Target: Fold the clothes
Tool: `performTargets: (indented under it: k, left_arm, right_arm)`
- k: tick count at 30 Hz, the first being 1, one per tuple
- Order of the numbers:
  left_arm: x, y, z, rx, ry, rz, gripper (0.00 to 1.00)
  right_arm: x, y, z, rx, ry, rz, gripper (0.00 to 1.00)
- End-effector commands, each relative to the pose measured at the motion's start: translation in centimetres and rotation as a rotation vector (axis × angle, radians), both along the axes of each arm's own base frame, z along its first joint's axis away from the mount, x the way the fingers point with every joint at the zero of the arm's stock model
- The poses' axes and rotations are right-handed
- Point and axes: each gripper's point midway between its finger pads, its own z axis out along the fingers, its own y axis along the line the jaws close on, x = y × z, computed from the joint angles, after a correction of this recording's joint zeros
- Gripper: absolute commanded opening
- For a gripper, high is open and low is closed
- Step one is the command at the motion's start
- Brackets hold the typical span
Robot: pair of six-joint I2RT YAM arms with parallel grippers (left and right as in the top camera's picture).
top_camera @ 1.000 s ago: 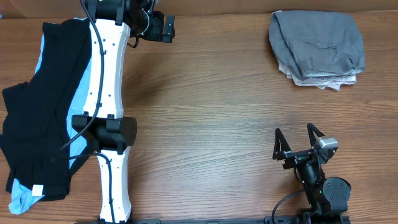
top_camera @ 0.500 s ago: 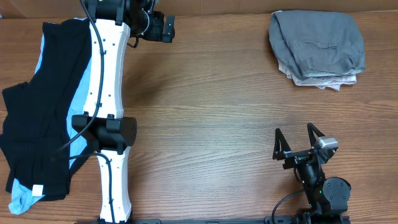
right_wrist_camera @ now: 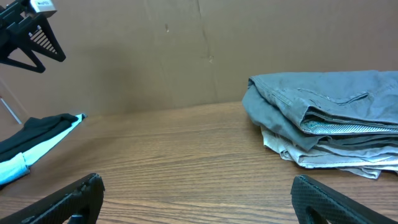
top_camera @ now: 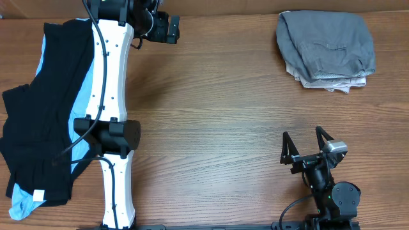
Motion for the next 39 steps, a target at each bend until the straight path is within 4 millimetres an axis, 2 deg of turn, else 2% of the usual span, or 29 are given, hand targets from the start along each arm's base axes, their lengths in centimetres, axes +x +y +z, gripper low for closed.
performTargets:
  k: [1,4,10,12,15,21,25,28,34,39]
  left_arm:
    - [0.0,1.3,-0.2,0.058,0.001,0.028,1.0]
    - [-1.1,1.4,1.5,0.067,-0.014,0.029,1.0]
    - [-2.5,2.0,6.6,0.069,-0.212,0.037,1.0]
    - [-2.8,2.1,7.6,0.055,-0.318,0.039,1.0]
    - [-4.9,2.4,7.9,0.062,-0.453,0.012,1.0]
    - [-11.0,4.4,5.9,0.088,-0.613,0.006,1.0]
    - [-15.3,6.3,3.7,0.082,-0.686,0.047,1.0]
    - [-19.0,6.9,2.1,0.051,-0.816,0.056,1.0]
    - [-23.1,7.6,-1.1,0.057,-0.982,0.086,1.0]
    - [-25.1,8.1,-3.7,0.062,-1.024,0.107,1.0]
  right_arm:
    - [0.0,-0.1,-0.2,0.004,-0.004,-0.006,1.0]
    - [0.0,-0.1,-0.2,0.004,-0.004,-0.006,1.0]
    - [0.0,-0.1,-0.2,0.004,-0.004,-0.006,1.0]
    - [0.0,-0.1,-0.2,0.004,-0.004,-0.006,1.0]
    - [0.0,-0.1,-0.2,0.004,-0.004,-0.006,1.0]
    - [0.0,-0.1,-0.2,0.004,-0.004,-0.006,1.0]
    - [0.0,-0.1,-0.2,0.004,-0.004,-0.006,1.0]
    - [0.0,-0.1,-0.2,0.004,-0.004,-0.006,1.0]
    - [0.0,-0.1,-0.2,0.004,-0.004,-0.006,1.0]
    - [0.0,-0.1,-0.2,0.004,-0.004,-0.006,1.0]
